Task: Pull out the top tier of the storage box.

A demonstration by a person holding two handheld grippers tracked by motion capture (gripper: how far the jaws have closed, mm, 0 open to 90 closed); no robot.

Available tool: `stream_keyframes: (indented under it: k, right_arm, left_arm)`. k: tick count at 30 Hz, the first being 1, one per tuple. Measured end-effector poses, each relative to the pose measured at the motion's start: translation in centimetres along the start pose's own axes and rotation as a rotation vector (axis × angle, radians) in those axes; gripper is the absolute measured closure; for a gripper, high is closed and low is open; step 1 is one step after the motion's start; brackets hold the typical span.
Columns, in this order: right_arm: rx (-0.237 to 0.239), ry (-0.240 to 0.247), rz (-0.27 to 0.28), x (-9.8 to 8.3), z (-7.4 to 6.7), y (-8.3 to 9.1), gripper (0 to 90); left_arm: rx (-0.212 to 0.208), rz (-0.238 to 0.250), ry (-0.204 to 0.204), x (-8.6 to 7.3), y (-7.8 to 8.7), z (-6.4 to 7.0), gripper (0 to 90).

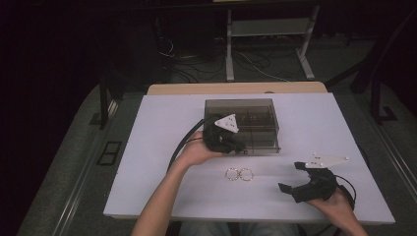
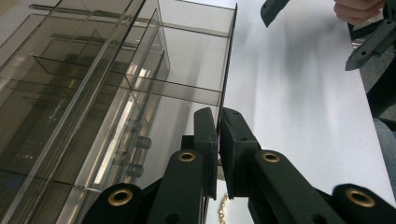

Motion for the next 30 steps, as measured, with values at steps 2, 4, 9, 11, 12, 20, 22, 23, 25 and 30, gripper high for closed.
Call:
stream_keyframes:
  k: [2,4,9,11,12,20,22,23,25,30]
  right_arm:
    - [-0.001,-0.006,0.000,0.0,0.0,0.1,0.3]
    - [-0.001,-0.007,0.002,0.0,0.0,0.1,0.3]
    - [-0.003,-0.008,0.003,0.0,0.1,0.1,0.3]
    - [-0.003,-0.007,0.004,0.0,0.1,0.1,0.3]
    - [-0.003,-0.008,0.003,0.0,0.1,0.1,0.3]
    - [-0.002,-0.014,0.003,0.0,0.0,0.2,0.3]
    - [-0.003,-0.006,0.005,0.0,0.1,0.1,0.3]
    - [-0.003,-0.006,0.004,0.0,0.1,0.1,0.3]
    - [-0.003,-0.006,0.004,0.0,0.1,0.1,0.3]
    - [-0.003,-0.005,0.005,0.0,0.1,0.2,0.3]
  left_arm:
    - [-0.002,-0.006,-0.007,-0.1,0.1,0.1,84.0]
    - [0.000,-0.004,-0.005,-0.1,0.1,0.2,84.0]
    - [-0.001,-0.005,-0.009,-0.1,0.1,0.4,84.0]
    - [-0.001,-0.004,-0.009,-0.2,0.2,0.5,84.0]
    - [0.000,-0.003,-0.008,-0.2,0.2,0.6,84.0]
    - [0.000,-0.007,-0.013,-0.3,0.2,0.9,84.0]
    - [0.000,-0.008,-0.015,-0.2,0.2,1.0,84.1]
    - [0.000,-0.008,-0.015,-0.2,0.2,1.1,84.1]
    - [-0.003,-0.008,-0.015,-0.3,0.2,1.1,84.1]
    - [0.000,-0.012,-0.015,-0.3,0.2,1.2,84.1]
Point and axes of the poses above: each handheld gripper's, and its own axes: y roughly backward along the jaws, x roughly out of its top, z roughly to its right, the point moved 4 cm from there along -y, roughly forward along the jaws, and after that the axes turned 10 degrees about x, right-handed, at the moved point
